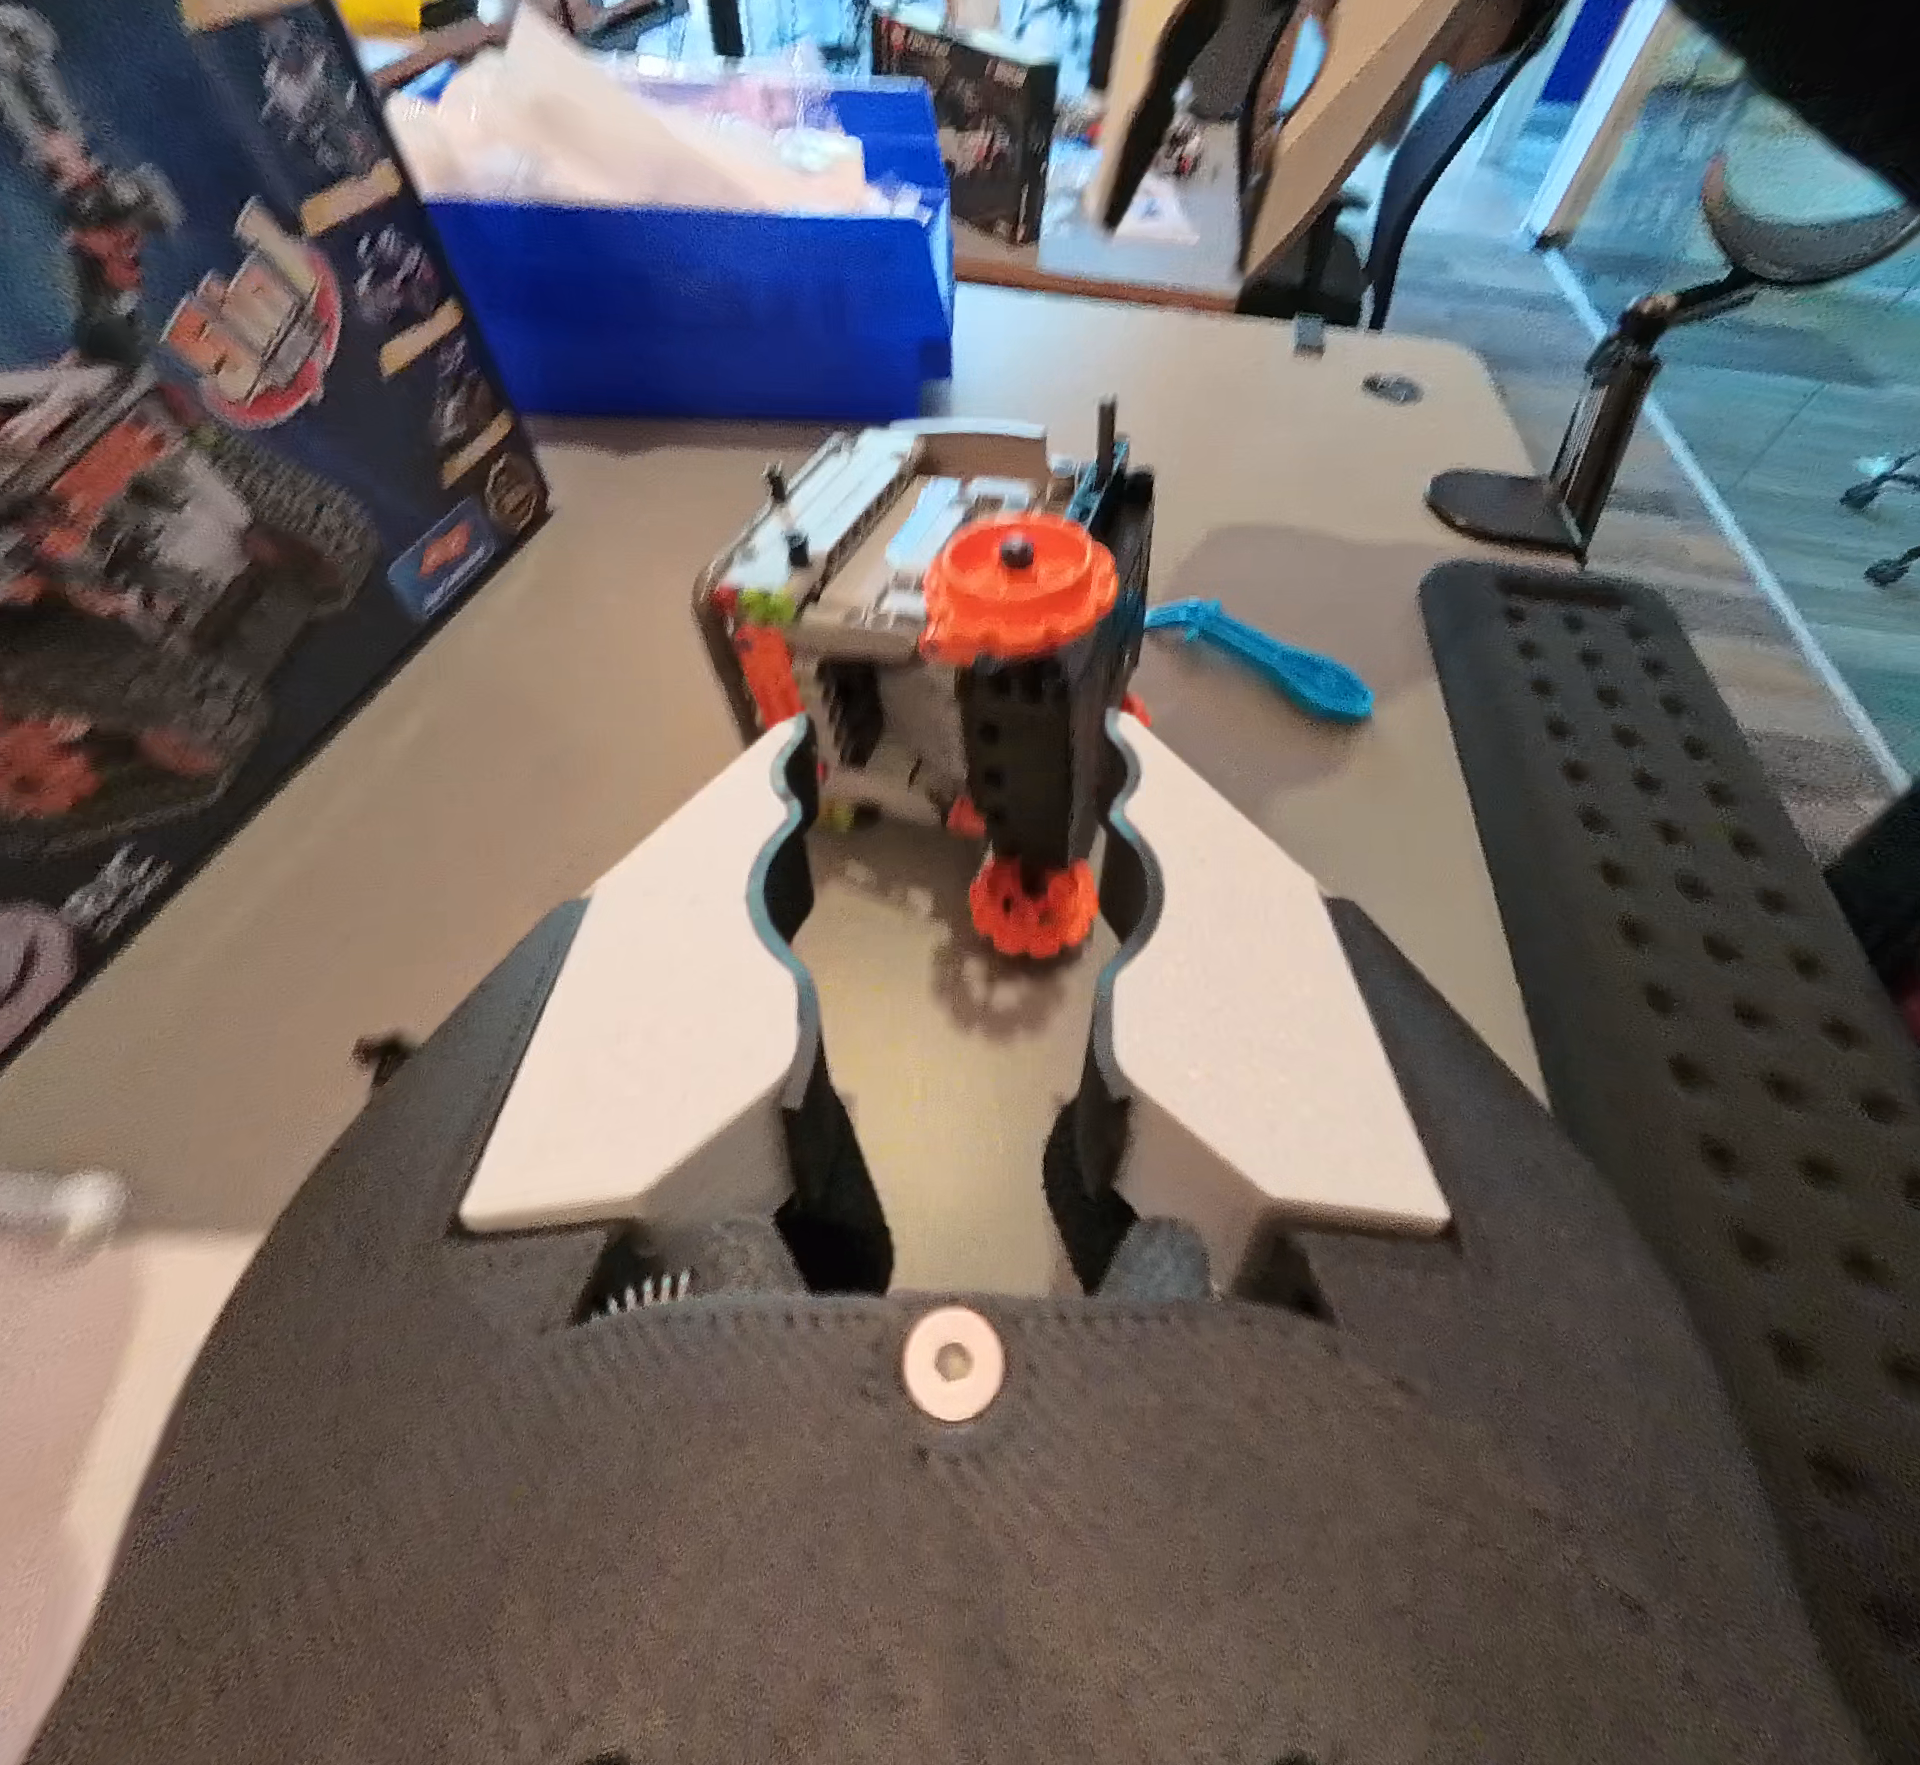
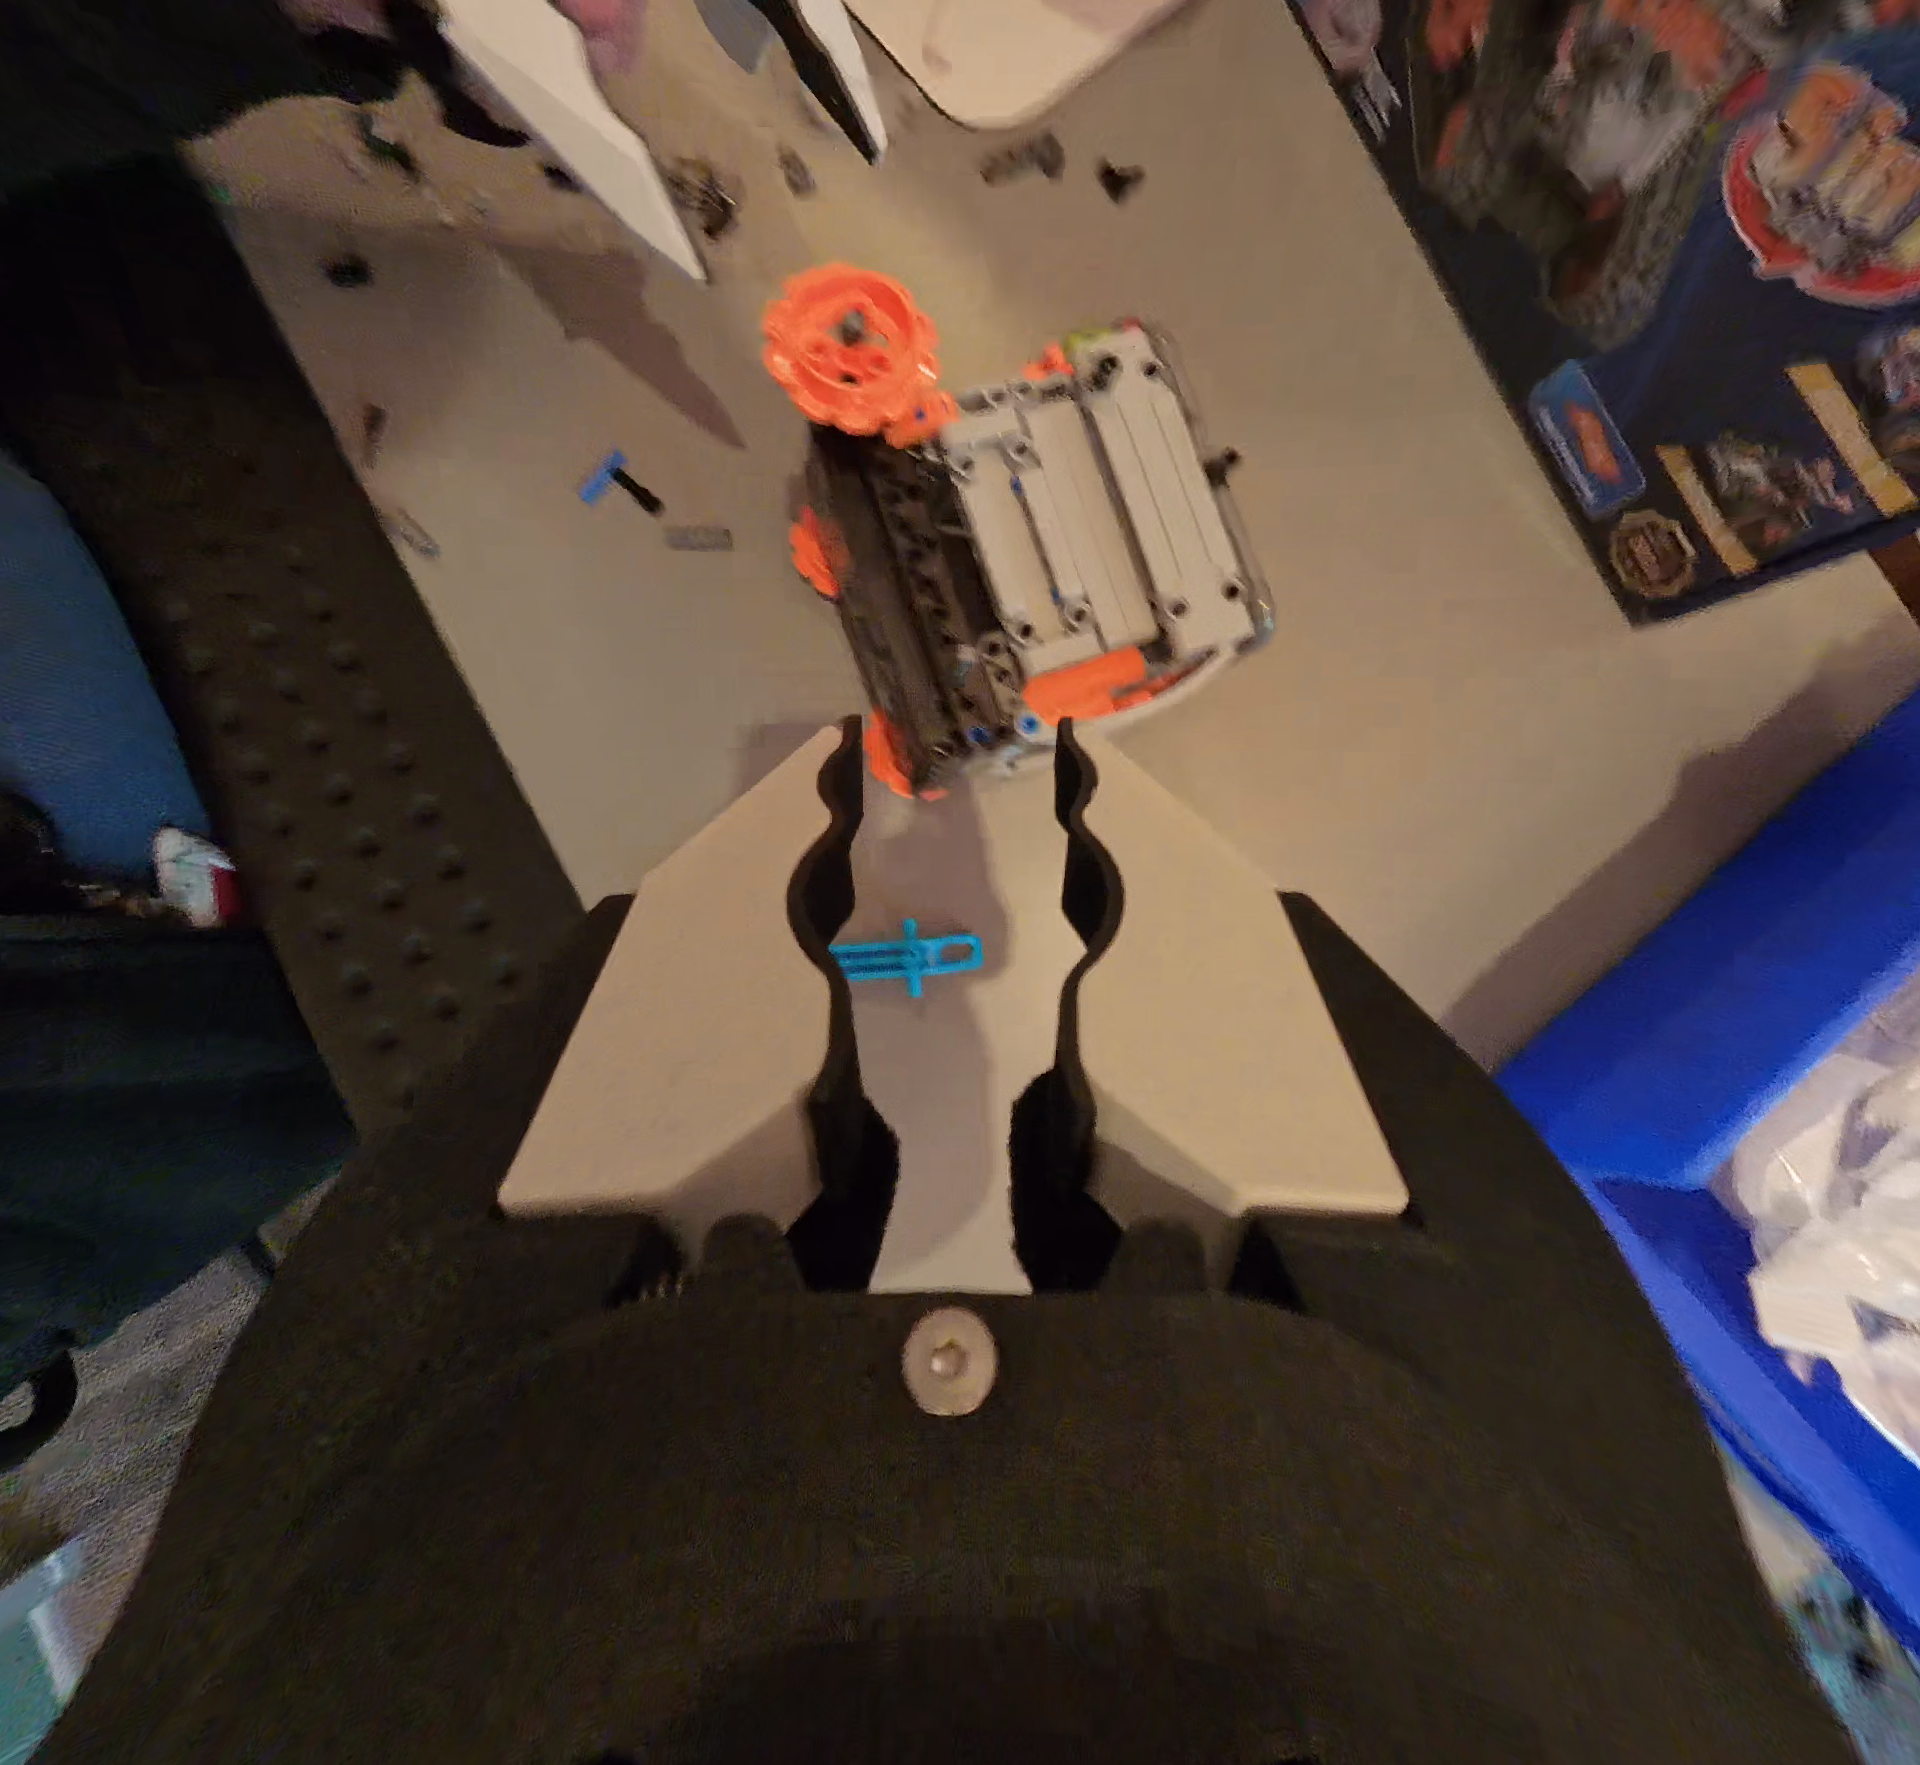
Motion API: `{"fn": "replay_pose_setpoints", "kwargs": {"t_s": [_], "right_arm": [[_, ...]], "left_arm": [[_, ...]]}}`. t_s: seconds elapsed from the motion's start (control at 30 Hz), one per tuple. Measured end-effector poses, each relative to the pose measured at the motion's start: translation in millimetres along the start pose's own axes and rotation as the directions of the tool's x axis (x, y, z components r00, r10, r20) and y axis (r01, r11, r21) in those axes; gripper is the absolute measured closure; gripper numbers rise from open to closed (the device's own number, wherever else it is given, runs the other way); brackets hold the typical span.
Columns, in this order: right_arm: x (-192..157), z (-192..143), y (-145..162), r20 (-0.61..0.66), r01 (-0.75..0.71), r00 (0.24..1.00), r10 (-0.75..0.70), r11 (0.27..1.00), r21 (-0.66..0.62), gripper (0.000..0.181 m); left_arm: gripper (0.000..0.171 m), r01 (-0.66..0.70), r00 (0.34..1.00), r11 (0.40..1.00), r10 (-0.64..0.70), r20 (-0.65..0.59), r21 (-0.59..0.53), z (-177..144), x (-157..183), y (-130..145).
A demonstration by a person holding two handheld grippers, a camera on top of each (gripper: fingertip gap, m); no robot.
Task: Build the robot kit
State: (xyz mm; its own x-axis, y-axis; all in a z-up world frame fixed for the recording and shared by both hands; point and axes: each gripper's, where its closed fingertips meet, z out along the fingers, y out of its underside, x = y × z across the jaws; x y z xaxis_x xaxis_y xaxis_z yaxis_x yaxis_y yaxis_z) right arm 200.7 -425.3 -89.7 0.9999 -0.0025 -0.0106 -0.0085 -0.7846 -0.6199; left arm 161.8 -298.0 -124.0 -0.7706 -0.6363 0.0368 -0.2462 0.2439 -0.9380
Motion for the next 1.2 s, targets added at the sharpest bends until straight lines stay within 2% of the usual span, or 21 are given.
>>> {"fn": "replay_pose_setpoints", "kwargs": {"t_s": [0.1, 0.17, 0.27, 0.33, 0.43, 0.5, 0.6, 0.67, 0.73, 0.8, 0.9, 1.0, 1.03, 1.07, 1.1, 1.17, 1.2], "right_arm": [[-32.7, 1.1, -7.8, 0.082, 0.073, 0.993, -0.080, 0.994, 0.085, 0.150], [-54.0, 9.8, -10.8, 0.124, 0.118, 0.983, -0.132, 0.986, 0.121, 0.152], [-76.3, 26.2, -14.8, 0.174, 0.089, 0.978, -0.119, 0.981, 0.175, 0.152], [-88.1, 38.0, -9.6, 0.206, 0.070, 0.973, -0.106, 0.982, 0.173, 0.151], [-99.9, 47.7, -5.0, 0.234, 0.040, 0.968, -0.086, 0.981, 0.191, 0.152], [-114.4, 51.1, -6.3, 0.279, 0.028, 0.956, -0.092, 0.973, 0.228, 0.153], [-128.8, 62.6, 0.4, 0.309, 0.033, 0.945, -0.105, 0.973, 0.229, 0.153], [-137.7, 68.2, -1.5, 0.341, 0.012, 0.935, -0.100, 0.968, 0.249, 0.153], [-147.0, 73.7, -7.7, 0.371, 0.000, 0.923, -0.106, 0.962, 0.273, 0.154], [-156.5, 81.4, -15.8, 0.397, -0.001, 0.910, -0.118, 0.958, 0.286, 0.154], [-170.9, 94.9, -30.3, 0.425, 0.020, 0.893, -0.149, 0.956, 0.294, 0.155], [-187.3, 104.7, -47.1, 0.443, 0.049, 0.876, -0.190, 0.949, 0.311, 0.155], [-191.7, 107.3, -51.4, 0.444, 0.058, 0.874, -0.199, 0.949, 0.311, 0.155], [-195.9, 109.2, -55.0, 0.445, 0.065, 0.872, -0.205, 0.949, 0.309, 0.155], [-200.1, 110.0, -58.0, 0.448, 0.068, 0.869, -0.208, 0.949, 0.308, 0.155], [-206.4, 110.1, -62.1, 0.449, 0.071, 0.868, -0.212, 0.948, 0.311, 0.156], [-208.4, 110.3, -62.9, 0.450, 0.068, 0.869, -0.209, 0.948, 0.310, 0.156]], "left_arm": [[0.121, 0.051, 0.998, 0.990, -0.047, 0.030, -0.131, -29.0, 4.1, 29.1], [0.123, 0.081, 0.995, 0.977, -0.068, 0.074, -0.198, -36.0, 8.1, 47.3], [0.126, 0.134, 0.990, 0.963, -0.118, 0.080, -0.236, -19.8, 19.1, 66.2], [0.127, 0.120, 0.990, 0.945, -0.091, 0.110, -0.303, -7.8, 19.3, 80.7], [0.128, 0.090, 0.991, 0.937, -0.050, 0.126, -0.337, -10.3, 27.2, 85.7], [0.129, 0.079, 0.986, 0.939, -0.024, 0.166, -0.336, -30.0, 27.9, 81.2], [0.131, 0.086, 0.966, 0.952, -0.009, 0.257, -0.292, -84.9, 23.3, 57.2], [0.130, 0.099, 0.933, 0.946, 0.020, 0.360, -0.308, -139.6, 10.5, 45.5], [0.131, 0.116, 0.861, 0.929, 0.083, 0.502, -0.353, -208.1, -10.8, 39.8], [0.135, 0.188, 0.767, 0.901, 0.113, 0.632, -0.390, -281.6, -35.1, 46.8], [0.137, 0.414, 0.619, 0.814, 0.077, 0.782, -0.408, -375.2, -73.2, 89.3], [0.152, 0.562, 0.525, 0.743, 0.019, 0.851, -0.364, -423.5, -110.0, 137.1], [0.153, 0.587, 0.491, 0.734, 0.014, 0.871, -0.342, -435.8, -123.4, 150.8], [0.155, 0.629, 0.490, 0.706, -0.034, 0.871, -0.326, -439.8, -130.1, 166.9], [0.154, 0.689, 0.489, 0.648, -0.088, 0.868, -0.323, -442.8, -132.2, 185.6], [0.153, 0.729, 0.481, 0.594, -0.091, 0.872, -0.340, -452.6, -141.3, 211.7], [0.153, 0.763, 0.484, 0.551, -0.142, 0.863, -0.337, -450.9, -139.4, 224.3]]}}
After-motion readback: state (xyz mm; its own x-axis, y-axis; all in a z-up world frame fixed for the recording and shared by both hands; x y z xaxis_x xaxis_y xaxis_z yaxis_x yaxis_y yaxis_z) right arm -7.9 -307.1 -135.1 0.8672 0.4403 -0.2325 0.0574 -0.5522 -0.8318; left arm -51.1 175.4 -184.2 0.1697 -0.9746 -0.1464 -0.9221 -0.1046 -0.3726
